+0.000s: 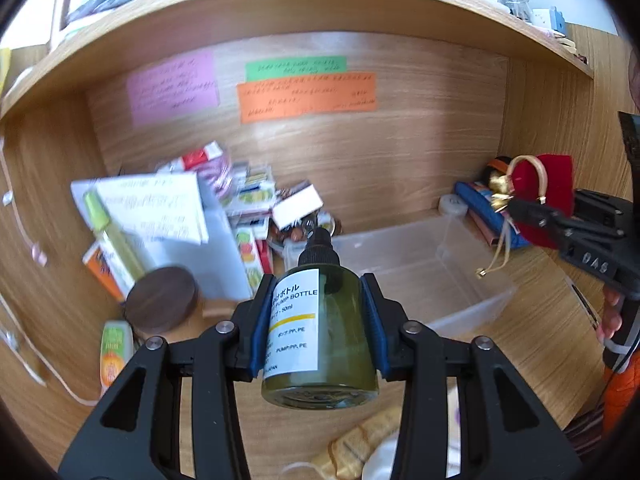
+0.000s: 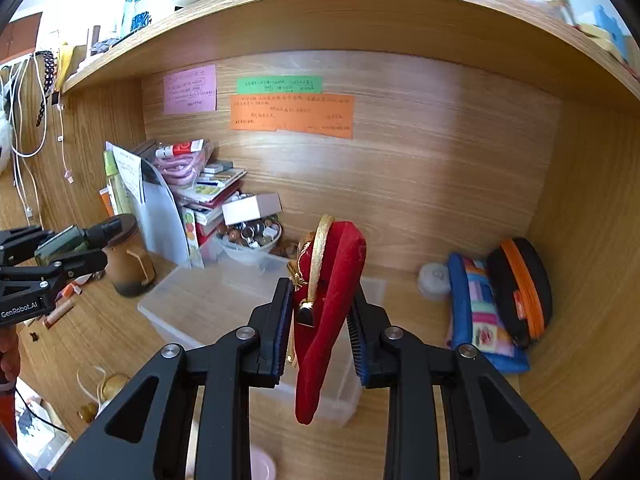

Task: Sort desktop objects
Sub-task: 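Lift the red pouch with the right tool while the left tool carries the green bottle toward the clear bin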

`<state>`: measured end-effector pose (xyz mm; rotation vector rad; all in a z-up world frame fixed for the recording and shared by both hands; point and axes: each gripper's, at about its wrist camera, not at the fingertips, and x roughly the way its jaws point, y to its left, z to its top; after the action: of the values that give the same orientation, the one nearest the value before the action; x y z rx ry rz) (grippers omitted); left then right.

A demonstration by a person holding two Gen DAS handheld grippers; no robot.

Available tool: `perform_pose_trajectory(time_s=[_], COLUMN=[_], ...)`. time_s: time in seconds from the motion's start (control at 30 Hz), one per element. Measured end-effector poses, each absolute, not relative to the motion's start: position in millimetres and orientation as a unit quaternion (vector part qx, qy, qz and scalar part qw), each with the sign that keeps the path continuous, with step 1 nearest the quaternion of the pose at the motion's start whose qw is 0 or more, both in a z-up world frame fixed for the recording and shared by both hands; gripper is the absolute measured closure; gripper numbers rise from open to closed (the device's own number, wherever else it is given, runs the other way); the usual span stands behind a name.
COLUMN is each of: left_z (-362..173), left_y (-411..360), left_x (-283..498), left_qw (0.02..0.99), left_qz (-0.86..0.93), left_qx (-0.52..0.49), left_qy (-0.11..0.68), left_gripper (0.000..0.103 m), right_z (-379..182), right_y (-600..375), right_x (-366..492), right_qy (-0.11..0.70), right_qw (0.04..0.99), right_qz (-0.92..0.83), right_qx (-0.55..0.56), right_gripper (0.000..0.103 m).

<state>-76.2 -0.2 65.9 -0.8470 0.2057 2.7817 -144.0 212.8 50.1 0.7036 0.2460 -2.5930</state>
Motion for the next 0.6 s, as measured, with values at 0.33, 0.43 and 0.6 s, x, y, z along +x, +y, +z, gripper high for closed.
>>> perform_pose_trajectory(time_s=[0.33,0.43,0.6], left_z=[68.1,58.5,36.5], left_y=[20.8,23.1,25.2], left_x=[-119.3,-135.8,-161.9], left_qw=[0.137,0.138,0.136], left_qz=[0.940,0.934,0.923], left_qx=[-0.304,-0.320,-0.351], left_qy=[0.070,0.076,0.085], left_gripper=[0.062,0.062,0.062], right_z=[47.2,39.4,23.6], right_y=[184.6,177.7,170.9], right_x=[-178.9,-188.9,-208.2], right_qy=[0.110,0.117,0.122], right_qw=[0.232,0.234,0.233], right_qz=[-0.930,-0.926,-0.920], right_qx=[0.261,0.271,0.290], right_gripper=[0.079,0.079,0.079])
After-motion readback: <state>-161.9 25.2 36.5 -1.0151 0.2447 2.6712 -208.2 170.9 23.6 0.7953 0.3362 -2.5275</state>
